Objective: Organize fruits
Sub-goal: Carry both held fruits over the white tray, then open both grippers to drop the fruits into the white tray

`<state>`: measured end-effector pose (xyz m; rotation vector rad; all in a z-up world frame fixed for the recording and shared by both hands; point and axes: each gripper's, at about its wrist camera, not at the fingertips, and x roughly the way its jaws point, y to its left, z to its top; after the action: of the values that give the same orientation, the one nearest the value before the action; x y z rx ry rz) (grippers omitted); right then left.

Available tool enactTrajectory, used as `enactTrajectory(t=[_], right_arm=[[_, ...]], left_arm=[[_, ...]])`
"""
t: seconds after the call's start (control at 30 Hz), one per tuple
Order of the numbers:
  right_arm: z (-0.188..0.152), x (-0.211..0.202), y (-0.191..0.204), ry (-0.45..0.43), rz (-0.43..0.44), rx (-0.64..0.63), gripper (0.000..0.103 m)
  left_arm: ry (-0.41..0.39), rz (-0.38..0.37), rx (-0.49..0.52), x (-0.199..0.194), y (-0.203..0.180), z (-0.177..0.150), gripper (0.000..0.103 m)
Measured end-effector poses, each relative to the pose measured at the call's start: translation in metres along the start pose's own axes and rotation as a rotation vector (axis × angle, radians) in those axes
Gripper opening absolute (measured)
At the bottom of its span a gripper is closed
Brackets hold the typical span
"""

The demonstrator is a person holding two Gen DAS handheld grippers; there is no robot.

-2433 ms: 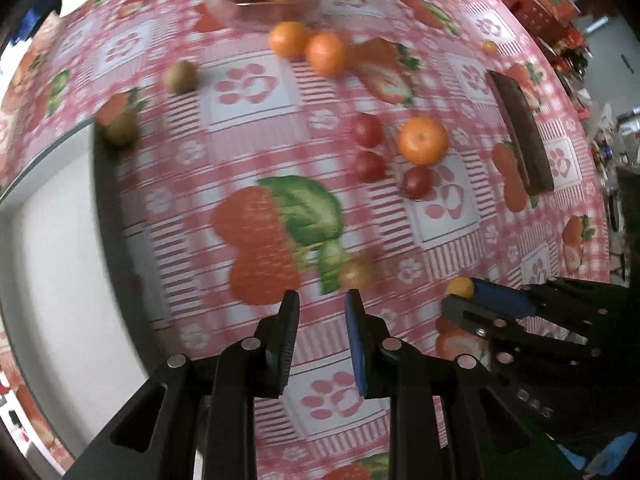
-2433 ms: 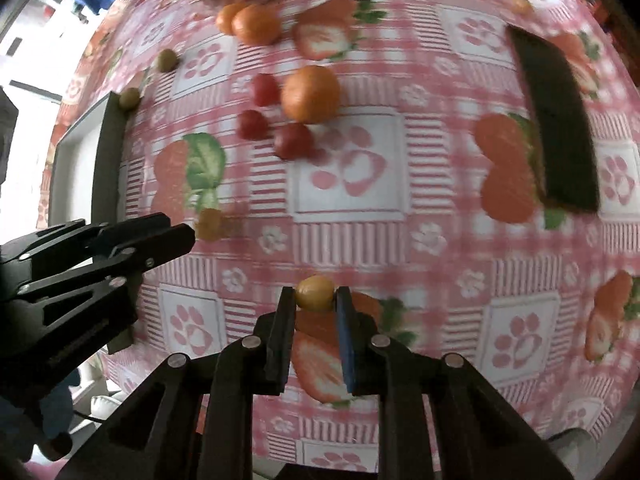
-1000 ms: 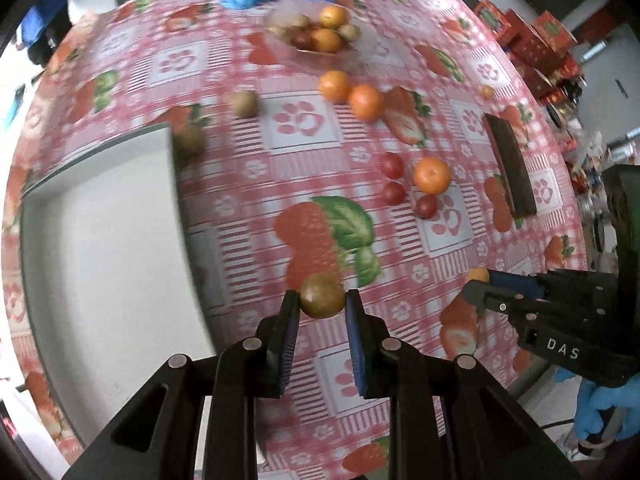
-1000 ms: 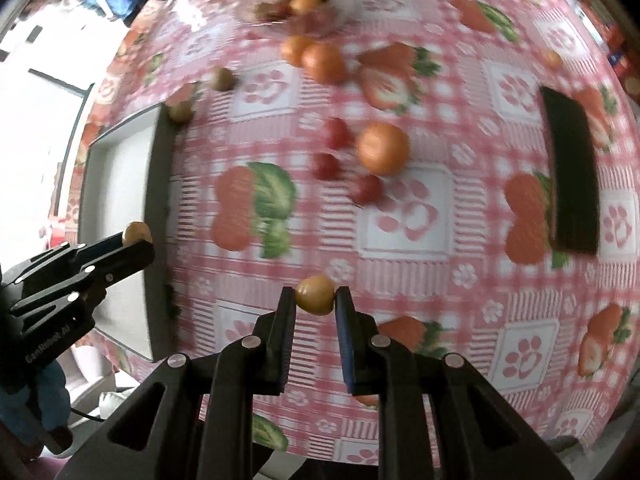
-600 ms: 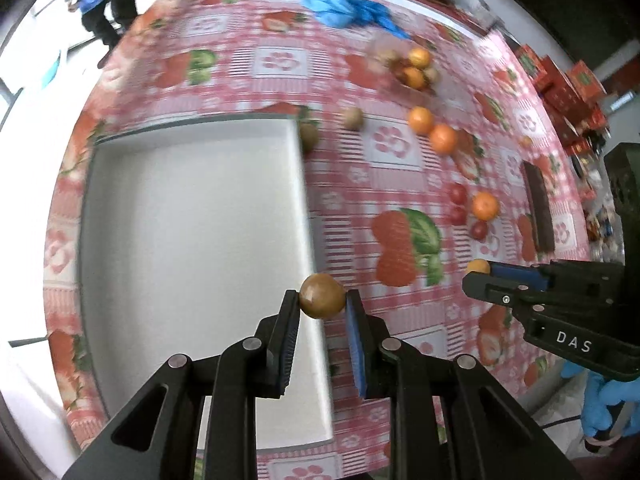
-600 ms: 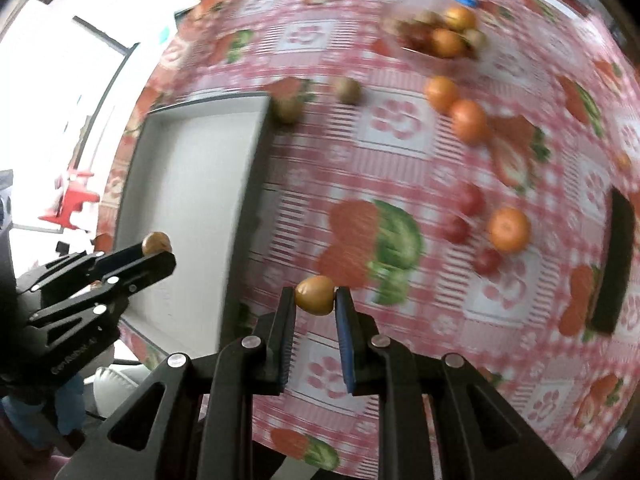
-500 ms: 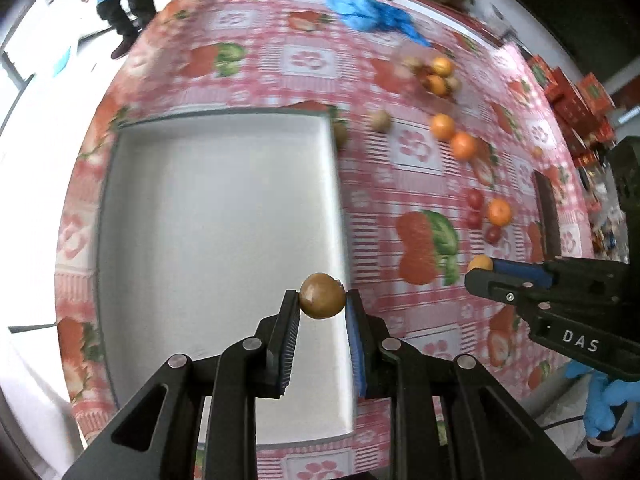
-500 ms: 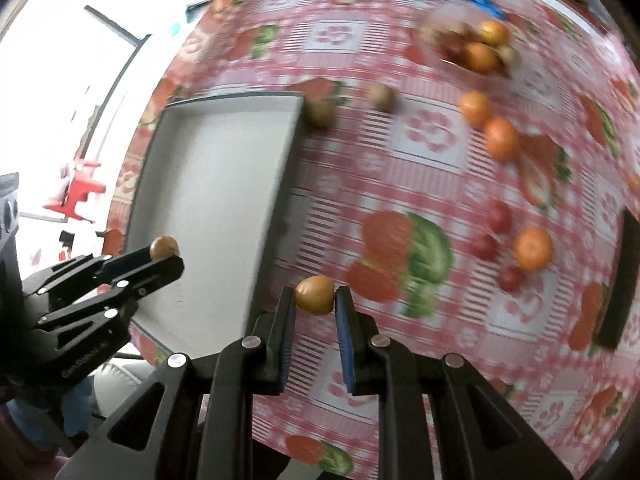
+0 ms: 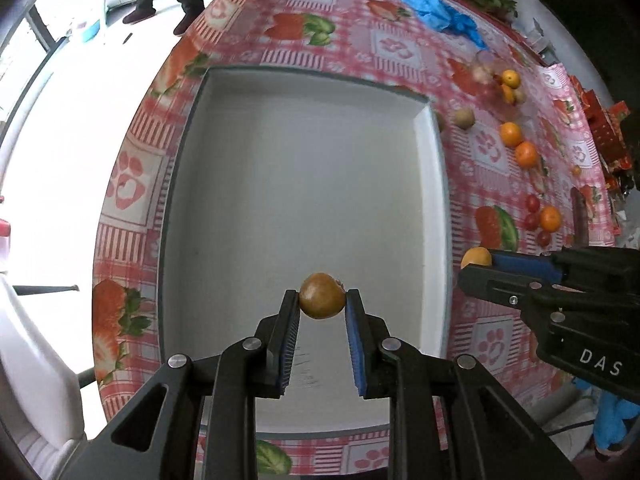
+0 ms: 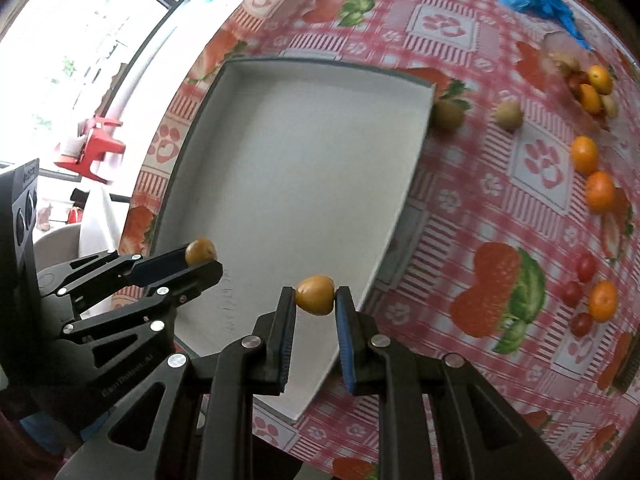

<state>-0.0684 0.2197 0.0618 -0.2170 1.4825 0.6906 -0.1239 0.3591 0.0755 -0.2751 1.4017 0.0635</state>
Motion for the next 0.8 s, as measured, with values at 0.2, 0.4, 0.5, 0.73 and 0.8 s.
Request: enactTrajectory(t=[0.2,0.4,0.5,0.73,0.8], right_arm=[[0.002,0.017,0.004,0.042,0.001,0.004,0.022],[0.0,0.029,0.007,0.069,-0.007,0.006,0.023],[0.001,0.032,0.009,0.076,-0.011,0.01,0.023],[0.003,0.042,0.014,0.085,-0.014,0.017,0.023],[0.003,0.042,0.014,0.086,-0.009,0.023,0.023]], left_arm=[[0.033,0.006,-0.002,0.012,0.007,-0.003,0.025],[0.059,0.008,-0.005,0.024,0.011,-0.004,0.025],[0.072,0.011,-0.006,0.029,0.011,-0.005,0.025],[0.088,0.023,-0.002,0.038,0.008,-0.004,0.025],[0.104,0.033,-0.003,0.042,0.006,-0.004,0.025]])
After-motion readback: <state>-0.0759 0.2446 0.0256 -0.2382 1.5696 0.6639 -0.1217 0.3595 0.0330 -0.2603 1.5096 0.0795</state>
